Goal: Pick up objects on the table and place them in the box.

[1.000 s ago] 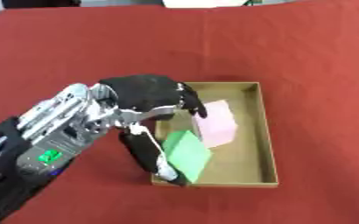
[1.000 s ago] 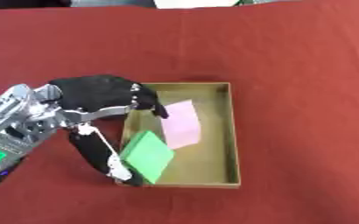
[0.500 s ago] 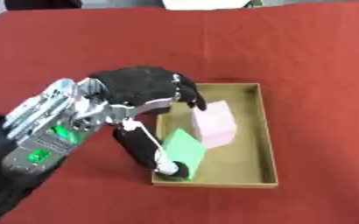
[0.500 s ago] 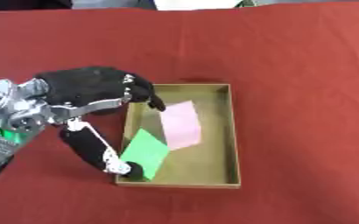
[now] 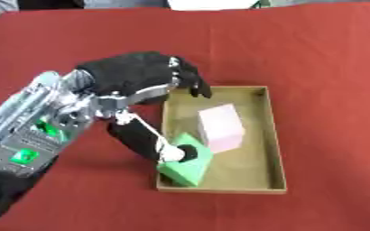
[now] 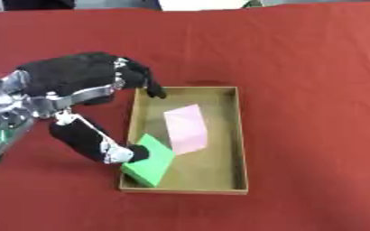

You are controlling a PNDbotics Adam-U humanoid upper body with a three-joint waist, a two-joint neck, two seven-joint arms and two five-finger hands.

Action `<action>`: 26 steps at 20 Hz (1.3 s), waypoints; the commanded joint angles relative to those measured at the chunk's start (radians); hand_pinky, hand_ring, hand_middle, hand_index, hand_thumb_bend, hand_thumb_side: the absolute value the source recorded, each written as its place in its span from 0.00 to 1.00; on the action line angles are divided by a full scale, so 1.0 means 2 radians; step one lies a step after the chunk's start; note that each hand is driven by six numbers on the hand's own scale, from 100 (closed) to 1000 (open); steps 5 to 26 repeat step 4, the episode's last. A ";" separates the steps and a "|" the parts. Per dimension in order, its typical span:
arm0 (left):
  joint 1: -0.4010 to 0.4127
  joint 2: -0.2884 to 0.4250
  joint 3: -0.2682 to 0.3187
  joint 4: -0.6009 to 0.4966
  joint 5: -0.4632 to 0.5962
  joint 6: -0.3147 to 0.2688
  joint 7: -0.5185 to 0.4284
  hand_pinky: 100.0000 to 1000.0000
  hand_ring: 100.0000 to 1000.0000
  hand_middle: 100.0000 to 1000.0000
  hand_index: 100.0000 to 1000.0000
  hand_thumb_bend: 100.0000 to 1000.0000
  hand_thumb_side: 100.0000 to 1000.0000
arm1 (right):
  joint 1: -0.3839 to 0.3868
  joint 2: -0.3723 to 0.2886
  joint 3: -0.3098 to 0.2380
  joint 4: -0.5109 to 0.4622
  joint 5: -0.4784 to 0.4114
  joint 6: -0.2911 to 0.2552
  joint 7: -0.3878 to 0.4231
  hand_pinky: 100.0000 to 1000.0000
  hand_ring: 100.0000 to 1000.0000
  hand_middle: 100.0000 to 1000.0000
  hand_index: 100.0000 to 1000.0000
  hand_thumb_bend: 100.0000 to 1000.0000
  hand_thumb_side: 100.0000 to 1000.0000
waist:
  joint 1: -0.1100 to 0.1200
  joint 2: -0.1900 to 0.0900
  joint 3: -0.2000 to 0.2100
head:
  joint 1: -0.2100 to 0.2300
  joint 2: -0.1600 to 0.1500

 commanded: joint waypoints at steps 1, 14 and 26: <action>0.002 0.025 0.033 -0.009 0.024 -0.017 0.033 0.75 0.79 0.64 0.82 0.33 0.36 | -0.005 -0.014 -0.006 -0.014 0.002 -0.001 -0.002 0.72 0.67 0.54 0.84 0.00 0.97 | -0.001 -0.012 0.002 | -0.003 -0.001; 0.020 0.036 0.062 -0.009 0.041 -0.037 0.064 0.74 0.79 0.64 0.82 0.32 0.37 | -0.005 -0.015 -0.005 -0.015 0.003 -0.006 -0.001 0.72 0.67 0.54 0.84 0.00 0.97 | -0.001 -0.012 0.004 | -0.005 -0.001; 0.020 0.036 0.062 -0.009 0.041 -0.037 0.064 0.74 0.79 0.64 0.82 0.32 0.37 | -0.005 -0.015 -0.005 -0.015 0.003 -0.006 -0.001 0.72 0.67 0.54 0.84 0.00 0.97 | -0.001 -0.012 0.004 | -0.005 -0.001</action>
